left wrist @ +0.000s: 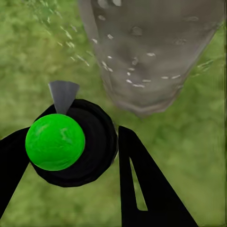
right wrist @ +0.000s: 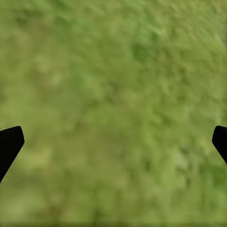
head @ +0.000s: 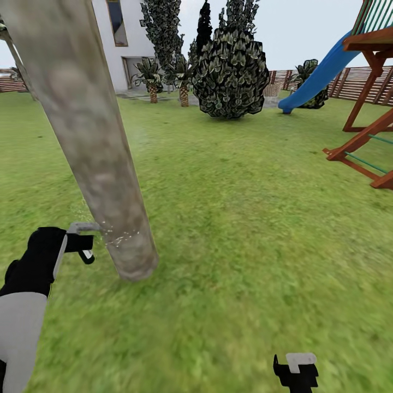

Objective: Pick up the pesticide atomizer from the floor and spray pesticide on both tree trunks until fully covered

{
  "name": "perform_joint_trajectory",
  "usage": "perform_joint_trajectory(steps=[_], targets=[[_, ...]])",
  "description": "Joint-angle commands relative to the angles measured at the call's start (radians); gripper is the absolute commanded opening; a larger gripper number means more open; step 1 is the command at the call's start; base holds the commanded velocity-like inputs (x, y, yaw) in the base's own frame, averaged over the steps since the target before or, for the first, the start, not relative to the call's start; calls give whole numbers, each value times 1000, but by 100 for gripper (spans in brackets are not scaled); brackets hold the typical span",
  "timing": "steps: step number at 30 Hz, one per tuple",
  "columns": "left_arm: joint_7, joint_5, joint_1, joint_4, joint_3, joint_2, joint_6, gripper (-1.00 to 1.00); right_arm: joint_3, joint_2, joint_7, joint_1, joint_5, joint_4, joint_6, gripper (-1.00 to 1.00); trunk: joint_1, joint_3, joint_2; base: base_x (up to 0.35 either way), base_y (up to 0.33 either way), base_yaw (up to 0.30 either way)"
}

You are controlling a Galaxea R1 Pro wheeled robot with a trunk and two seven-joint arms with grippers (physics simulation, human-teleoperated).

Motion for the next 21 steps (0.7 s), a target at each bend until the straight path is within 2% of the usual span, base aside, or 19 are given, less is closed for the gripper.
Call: perform_joint_trajectory(steps=[1,5,13,21], targets=[[-17,-10,1,-2,-4,0,3,-100,4,0,-10,-1,10,1,2,100,0,-1,0,0,0,0],[-22,-9,2,-12,-7,-2,4,-100,4,2,-10,-1,9,0,2,100,0,-1,0,46,-27,133],[-22,-11,1,-25,-6,-6,5,-100,4,-4,-10,-1,10,1,2,100,0,-1,0,219,-168,20],[-22,-12,1,-25,-6,-1,5,-100,4,-3,-10,-1,10,1,2,100,0,-1,0,-146,-245,0]])
